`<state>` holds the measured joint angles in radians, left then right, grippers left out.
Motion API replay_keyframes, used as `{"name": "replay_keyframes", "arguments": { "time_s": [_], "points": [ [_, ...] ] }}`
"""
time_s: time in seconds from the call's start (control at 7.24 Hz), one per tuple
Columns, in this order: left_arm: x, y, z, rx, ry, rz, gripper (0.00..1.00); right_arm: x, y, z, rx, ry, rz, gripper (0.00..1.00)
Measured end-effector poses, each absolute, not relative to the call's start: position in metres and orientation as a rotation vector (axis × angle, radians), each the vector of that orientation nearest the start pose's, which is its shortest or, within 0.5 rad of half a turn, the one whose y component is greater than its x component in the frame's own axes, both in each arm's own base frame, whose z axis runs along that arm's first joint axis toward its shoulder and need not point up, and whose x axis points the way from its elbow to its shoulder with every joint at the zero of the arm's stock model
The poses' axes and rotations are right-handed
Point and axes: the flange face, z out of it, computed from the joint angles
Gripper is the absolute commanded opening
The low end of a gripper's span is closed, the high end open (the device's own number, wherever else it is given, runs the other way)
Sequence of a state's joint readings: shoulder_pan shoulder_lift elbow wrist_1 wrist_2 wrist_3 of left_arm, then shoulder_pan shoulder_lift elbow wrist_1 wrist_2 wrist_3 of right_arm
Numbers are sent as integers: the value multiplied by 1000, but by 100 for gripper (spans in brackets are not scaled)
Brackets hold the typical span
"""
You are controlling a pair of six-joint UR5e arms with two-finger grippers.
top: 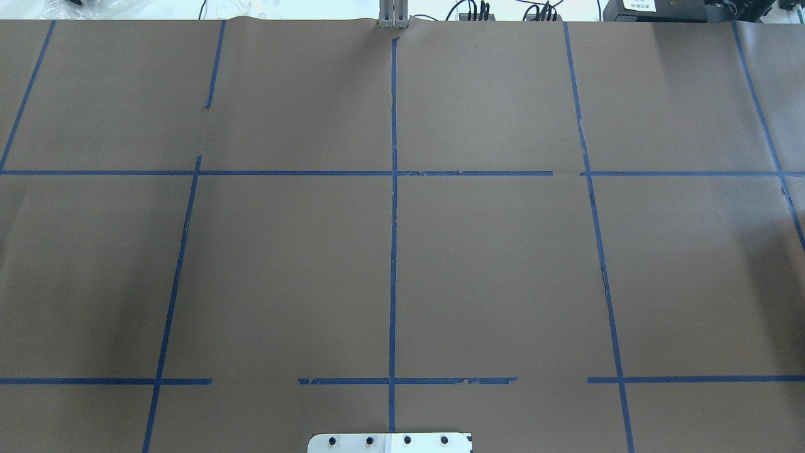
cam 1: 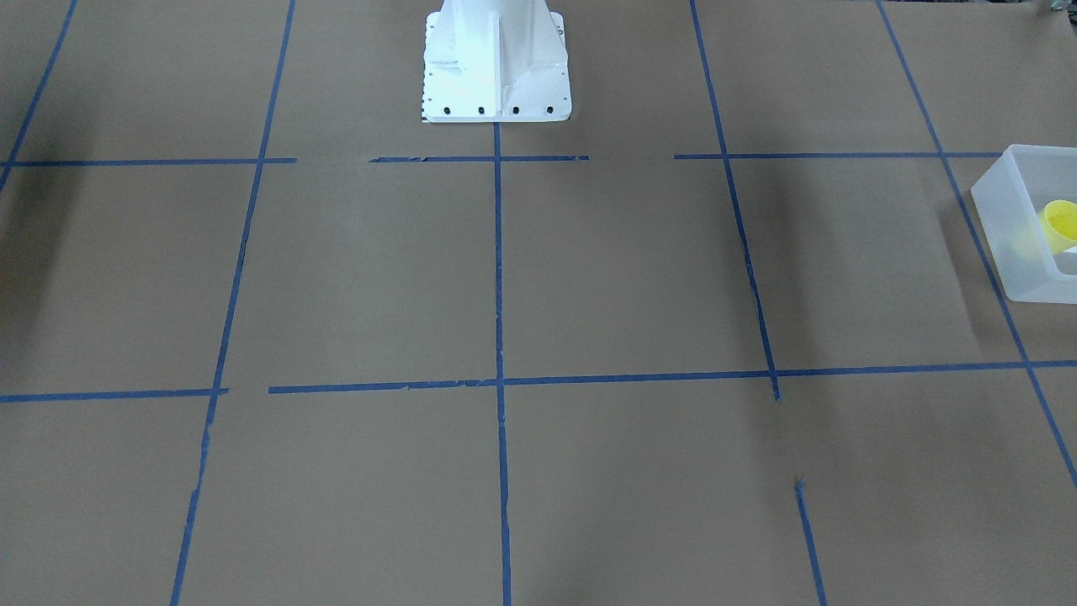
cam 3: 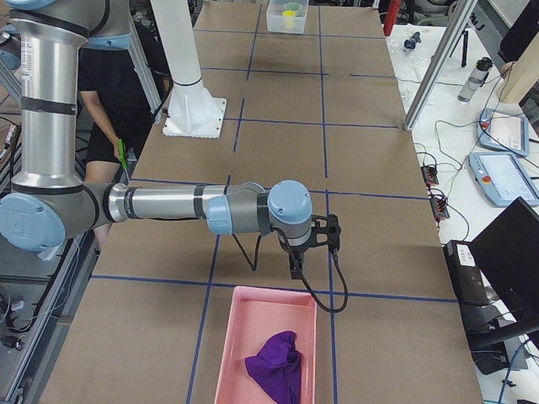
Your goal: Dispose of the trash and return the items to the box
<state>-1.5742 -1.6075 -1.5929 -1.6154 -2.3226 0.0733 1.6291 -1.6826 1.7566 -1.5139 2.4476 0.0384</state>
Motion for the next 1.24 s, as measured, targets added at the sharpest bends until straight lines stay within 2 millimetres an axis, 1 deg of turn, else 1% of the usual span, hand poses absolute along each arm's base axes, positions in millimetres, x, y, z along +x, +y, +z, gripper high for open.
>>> {"name": "replay_keyframes", "arguments": {
  "time_s": [0.41,1.24],
  "points": [
    [-67,-517,625,115,750,68,100,83,-442,613,116,-874,40,100],
    [-67,-519,626,113,749,66,100,83,-442,614,116,-873,39,100]
  ]
}}
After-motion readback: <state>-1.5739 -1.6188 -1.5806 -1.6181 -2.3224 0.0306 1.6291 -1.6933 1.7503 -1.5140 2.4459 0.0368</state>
